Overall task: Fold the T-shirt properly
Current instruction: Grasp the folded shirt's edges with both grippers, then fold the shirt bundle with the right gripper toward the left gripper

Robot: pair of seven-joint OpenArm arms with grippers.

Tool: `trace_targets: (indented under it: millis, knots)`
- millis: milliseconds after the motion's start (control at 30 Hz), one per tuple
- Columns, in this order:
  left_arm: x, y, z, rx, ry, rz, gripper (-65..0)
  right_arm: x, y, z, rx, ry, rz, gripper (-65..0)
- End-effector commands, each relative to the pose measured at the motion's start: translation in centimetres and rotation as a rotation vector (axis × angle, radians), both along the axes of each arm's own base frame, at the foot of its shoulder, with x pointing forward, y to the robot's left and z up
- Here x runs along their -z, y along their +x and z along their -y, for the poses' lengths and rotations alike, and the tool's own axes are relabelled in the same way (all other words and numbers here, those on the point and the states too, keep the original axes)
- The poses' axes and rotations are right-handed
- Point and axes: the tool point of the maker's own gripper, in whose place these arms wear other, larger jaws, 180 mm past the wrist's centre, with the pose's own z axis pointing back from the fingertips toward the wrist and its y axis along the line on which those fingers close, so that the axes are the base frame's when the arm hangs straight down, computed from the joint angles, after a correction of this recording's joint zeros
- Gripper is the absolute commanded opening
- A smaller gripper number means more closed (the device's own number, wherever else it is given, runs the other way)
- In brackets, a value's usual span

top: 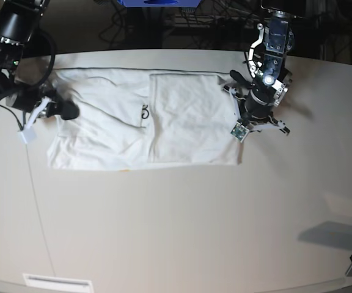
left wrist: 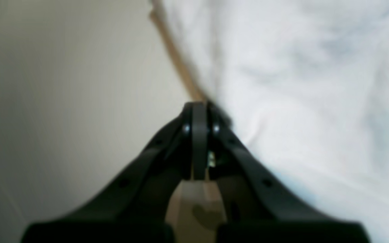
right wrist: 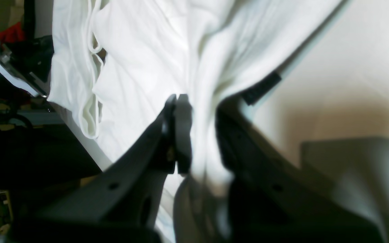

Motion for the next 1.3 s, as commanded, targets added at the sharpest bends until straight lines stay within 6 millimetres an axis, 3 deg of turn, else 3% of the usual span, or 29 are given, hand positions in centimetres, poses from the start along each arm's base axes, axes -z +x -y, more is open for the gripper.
trace_targets:
  millis: [0,333,700,867,1133,1267]
  knots:
    - [1.9,-2.2,0.3,0.023,0.008,-0.114,-65.0,-1.1,1.0,0.9,0.007,-0.011,0.041,-64.9]
    - [2.6,-3.1,3.6,0.118,-0.011,-0.139,-65.0,-2.2,1.8,4.5,0.045,-0.084,0.070,-64.9]
    - [1.6,-1.3,9.6,0.250,-0.058,-0.098,-65.0,-3.1,2.8,7.4,0.148,-0.112,0.049,-64.9]
    - [2.0,-0.3,10.8,0.236,-0.083,-0.106,-65.0,-5.3,3.8,8.5,0.154,-0.199,0.109,-64.9]
    - [1.2,1.5,11.3,0.239,-0.088,-0.074,-65.0,-8.8,5.1,7.8,0.191,-0.250,0.156,-64.9]
    - [0.7,1.7,13.2,0.301,-0.087,-0.061,-65.0,-9.6,5.3,6.8,0.225,-0.226,0.136,-64.9]
